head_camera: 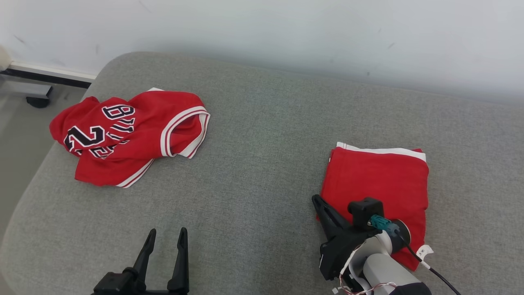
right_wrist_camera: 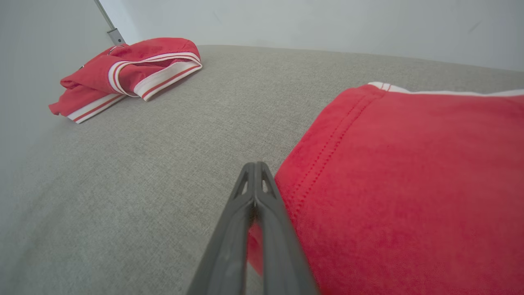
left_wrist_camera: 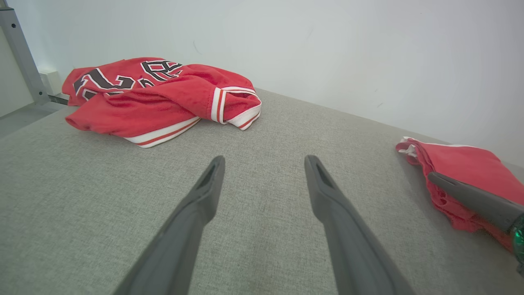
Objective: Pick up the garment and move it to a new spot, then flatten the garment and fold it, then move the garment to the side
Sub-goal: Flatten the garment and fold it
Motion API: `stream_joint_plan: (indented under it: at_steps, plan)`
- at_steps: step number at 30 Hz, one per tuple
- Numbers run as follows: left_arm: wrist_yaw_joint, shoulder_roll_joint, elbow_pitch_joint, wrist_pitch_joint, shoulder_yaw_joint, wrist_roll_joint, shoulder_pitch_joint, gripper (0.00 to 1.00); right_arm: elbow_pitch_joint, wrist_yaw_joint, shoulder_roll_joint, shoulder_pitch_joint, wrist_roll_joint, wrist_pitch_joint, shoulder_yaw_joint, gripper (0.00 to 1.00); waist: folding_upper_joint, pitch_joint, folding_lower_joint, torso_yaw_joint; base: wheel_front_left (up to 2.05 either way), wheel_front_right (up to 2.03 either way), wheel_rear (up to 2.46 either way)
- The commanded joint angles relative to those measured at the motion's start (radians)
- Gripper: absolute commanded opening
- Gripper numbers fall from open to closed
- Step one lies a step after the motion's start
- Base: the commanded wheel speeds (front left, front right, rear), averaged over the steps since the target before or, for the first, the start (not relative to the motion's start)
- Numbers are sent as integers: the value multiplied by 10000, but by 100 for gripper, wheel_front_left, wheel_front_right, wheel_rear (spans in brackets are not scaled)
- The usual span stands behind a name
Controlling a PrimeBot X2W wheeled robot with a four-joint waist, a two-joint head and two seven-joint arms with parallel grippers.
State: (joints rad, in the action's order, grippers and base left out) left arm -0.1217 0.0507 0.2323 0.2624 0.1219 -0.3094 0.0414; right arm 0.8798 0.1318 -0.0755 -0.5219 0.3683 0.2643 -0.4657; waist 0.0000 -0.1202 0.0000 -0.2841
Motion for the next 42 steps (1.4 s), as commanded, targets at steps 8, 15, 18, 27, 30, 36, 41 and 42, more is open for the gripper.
stream_joint_plan:
  at_steps: [8,15,18,27,30,36,41,42]
  plan:
    - [66,-7,-21,13,-165,159,-151,100,-1366,-16,-85,397,460,14,373,0,0,320,0,441,0,0,0]
    - [143,-6,-67,13,-527,419,-446,100,-3216,-16,-723,1341,114,14,1431,0,0,730,0,1169,0,0,0]
    - [142,-7,-153,13,-686,603,-559,100,-4148,-16,-1039,2082,-61,16,2336,0,0,843,0,1618,0,0,0]
    - [229,-9,-290,13,-1053,1092,-871,100,-5639,-16,-829,3940,-560,14,4079,0,0,1147,0,2510,0,0,0]
    - [219,-6,-325,13,-1186,1174,-964,100,-5976,-16,-722,4475,-665,16,4265,0,0,1205,0,2796,0,0,0]
    - [193,-6,-326,13,-1342,1201,-1085,100,-6485,-16,-513,5192,-922,14,4339,0,0,1317,0,3094,0,0,0]
    - [140,-7,-365,13,-1315,1329,-1183,100,-6786,-16,-257,5654,-1128,14,4480,100,0,1392,0,3087,0,0,0]
    - [140,-6,-385,13,-1309,1340,-1217,100,-6815,-16,-199,5720,-1152,14,4506,100,0,1411,0,3075,0,0,0]
